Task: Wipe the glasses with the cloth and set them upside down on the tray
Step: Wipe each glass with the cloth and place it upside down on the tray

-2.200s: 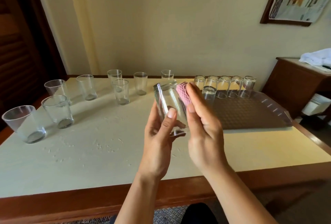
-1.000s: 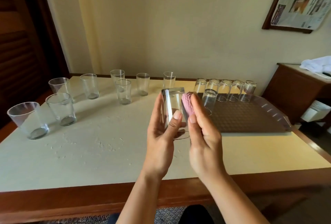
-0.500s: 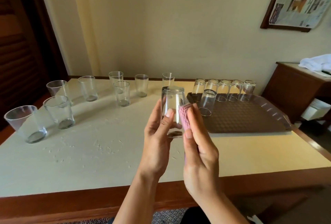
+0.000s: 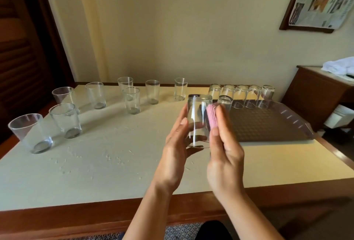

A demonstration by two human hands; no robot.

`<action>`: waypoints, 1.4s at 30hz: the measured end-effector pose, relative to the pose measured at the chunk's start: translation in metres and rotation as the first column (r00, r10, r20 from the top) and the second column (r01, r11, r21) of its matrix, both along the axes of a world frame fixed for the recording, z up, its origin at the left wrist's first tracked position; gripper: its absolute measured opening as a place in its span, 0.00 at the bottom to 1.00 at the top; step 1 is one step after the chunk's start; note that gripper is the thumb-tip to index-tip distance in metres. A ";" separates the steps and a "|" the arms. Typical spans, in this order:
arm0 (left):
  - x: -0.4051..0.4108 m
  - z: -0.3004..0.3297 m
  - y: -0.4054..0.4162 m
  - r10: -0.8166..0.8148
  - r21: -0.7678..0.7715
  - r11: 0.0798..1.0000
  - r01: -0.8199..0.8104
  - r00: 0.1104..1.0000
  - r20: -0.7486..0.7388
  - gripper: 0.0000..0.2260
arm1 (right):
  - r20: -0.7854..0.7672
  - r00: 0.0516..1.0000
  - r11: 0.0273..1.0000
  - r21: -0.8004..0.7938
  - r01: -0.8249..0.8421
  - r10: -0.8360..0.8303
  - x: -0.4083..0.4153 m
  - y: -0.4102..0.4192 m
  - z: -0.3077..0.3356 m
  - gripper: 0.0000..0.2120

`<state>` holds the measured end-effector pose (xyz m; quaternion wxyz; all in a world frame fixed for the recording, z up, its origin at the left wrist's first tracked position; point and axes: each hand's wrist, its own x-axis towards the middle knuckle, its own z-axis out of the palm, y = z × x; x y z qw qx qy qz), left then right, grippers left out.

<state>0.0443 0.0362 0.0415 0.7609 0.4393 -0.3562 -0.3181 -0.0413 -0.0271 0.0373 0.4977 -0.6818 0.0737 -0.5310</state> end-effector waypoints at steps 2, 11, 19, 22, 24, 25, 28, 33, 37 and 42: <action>-0.007 0.001 0.000 -0.011 -0.021 1.000 0.011 1.000 0.002 0.23 | -0.052 0.994 0.995 -0.009 0.094 -0.095 0.002 -0.014 0.013 0.20; 0.002 0.003 0.000 0.018 -0.031 0.999 -0.019 0.999 -0.037 0.26 | 0.001 1.000 0.999 -0.038 0.005 -0.005 0.000 0.003 -0.001 0.20; 0.001 0.002 -0.006 0.118 -0.075 0.989 -0.125 0.989 -0.094 0.27 | -0.022 0.999 0.995 -0.096 0.022 -0.024 -0.004 0.013 -0.003 0.21; 0.004 0.000 -0.003 0.017 -0.068 0.997 -0.023 0.995 -0.096 0.22 | 0.015 1.000 0.997 -0.071 0.000 0.002 -0.005 0.010 -0.004 0.21; -0.002 -0.001 -0.001 -0.029 -0.035 0.999 0.028 0.999 -0.031 0.24 | 0.011 1.000 0.999 -0.044 0.023 -0.022 -0.003 -0.002 0.006 0.21; -0.005 -0.002 -0.001 -0.024 -0.031 0.999 0.023 1.000 -0.007 0.26 | -0.001 0.998 0.997 -0.043 0.060 -0.060 -0.002 -0.008 0.010 0.21; -0.009 0.000 -0.003 0.081 -0.064 0.995 -0.082 0.997 -0.019 0.32 | 0.004 1.000 0.999 -0.035 0.030 -0.029 -0.003 -0.006 0.012 0.21; 0.002 0.000 -0.003 0.008 -0.067 0.998 -0.015 0.995 -0.102 0.22 | 0.000 1.000 0.993 -0.114 -0.018 0.019 -0.008 0.016 -0.005 0.22; -0.002 -0.003 -0.001 -0.051 -0.025 0.998 0.051 0.999 0.008 0.26 | 0.036 0.999 1.000 0.017 0.012 -0.013 -0.003 -0.010 0.013 0.21; -0.002 -0.001 -0.007 0.093 -0.091 0.991 -0.098 0.994 -0.064 0.30 | 0.021 0.998 0.998 0.005 -0.057 0.057 -0.006 0.010 0.001 0.21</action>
